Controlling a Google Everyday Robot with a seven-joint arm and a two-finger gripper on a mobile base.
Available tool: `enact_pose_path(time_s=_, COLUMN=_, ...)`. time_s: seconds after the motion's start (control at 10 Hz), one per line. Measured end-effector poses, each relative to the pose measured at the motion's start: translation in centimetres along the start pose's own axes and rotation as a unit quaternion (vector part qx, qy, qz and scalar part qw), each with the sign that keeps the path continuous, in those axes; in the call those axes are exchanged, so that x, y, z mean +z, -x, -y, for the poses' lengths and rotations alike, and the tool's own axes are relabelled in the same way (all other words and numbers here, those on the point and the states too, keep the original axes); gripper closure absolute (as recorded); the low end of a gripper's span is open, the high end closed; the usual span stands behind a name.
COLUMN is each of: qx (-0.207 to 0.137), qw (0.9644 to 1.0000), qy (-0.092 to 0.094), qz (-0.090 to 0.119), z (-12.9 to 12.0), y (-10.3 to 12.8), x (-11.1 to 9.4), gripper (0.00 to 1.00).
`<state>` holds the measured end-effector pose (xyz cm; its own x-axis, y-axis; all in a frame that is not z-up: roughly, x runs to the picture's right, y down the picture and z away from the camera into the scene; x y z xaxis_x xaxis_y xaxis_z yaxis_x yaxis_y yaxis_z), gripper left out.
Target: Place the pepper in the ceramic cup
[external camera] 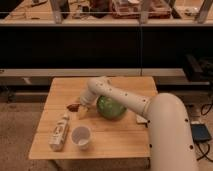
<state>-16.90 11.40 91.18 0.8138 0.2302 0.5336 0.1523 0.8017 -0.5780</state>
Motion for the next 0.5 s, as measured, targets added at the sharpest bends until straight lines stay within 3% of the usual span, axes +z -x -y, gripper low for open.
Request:
enact_pose_path(time_s=0.3, qx=0.004, qw=0.9998, qy=0.017, qz=-0.003, z=-0.67, y=-0.19, x=0.28, gripper=0.73)
enact_pose_path(time_s=0.5, qx=-0.003, qw=0.9997, qy=0.025, qz=-0.001, z=-0.85, y=0.05, x=0.00, gripper=0.81)
